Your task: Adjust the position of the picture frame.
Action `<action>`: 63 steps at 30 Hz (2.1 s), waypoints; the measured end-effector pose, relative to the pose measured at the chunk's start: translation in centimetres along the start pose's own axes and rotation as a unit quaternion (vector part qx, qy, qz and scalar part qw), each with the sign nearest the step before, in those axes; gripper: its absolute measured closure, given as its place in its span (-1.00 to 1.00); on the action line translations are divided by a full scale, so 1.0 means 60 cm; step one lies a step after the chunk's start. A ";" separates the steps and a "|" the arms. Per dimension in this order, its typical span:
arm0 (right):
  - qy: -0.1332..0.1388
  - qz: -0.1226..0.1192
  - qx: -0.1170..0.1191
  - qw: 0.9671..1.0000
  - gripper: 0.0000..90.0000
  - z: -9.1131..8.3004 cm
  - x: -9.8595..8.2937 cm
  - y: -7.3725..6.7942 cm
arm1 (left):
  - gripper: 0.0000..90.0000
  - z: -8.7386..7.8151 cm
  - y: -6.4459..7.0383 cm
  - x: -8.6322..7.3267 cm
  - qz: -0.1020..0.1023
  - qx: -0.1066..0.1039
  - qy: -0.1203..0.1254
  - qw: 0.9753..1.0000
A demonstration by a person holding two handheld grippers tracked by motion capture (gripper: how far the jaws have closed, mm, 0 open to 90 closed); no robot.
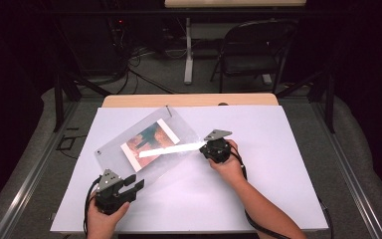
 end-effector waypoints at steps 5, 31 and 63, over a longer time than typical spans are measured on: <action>-0.007 0.002 0.003 1.000 0.85 -0.015 -0.006 0.000 | 0.86 0.005 0.019 -0.002 0.019 -0.011 -0.021 1.000; -0.001 0.019 0.010 1.000 0.86 -0.075 -0.043 -0.003 | 1.00 0.060 0.064 -0.028 0.074 -0.021 -0.123 0.989; 0.027 0.018 0.058 0.998 0.67 -0.099 -0.056 0.028 | 1.00 0.067 0.065 -0.023 0.058 -0.016 -0.124 0.990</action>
Point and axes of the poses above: each handheld gripper's, and its own axes: z roughly forward along the jaws, x roughly out of its top, y roughly to its right, the point moved 1 cm from there along z, roughly forward along the jaws, and after that the axes turned 5 degrees about y, right-handed, at the moved point
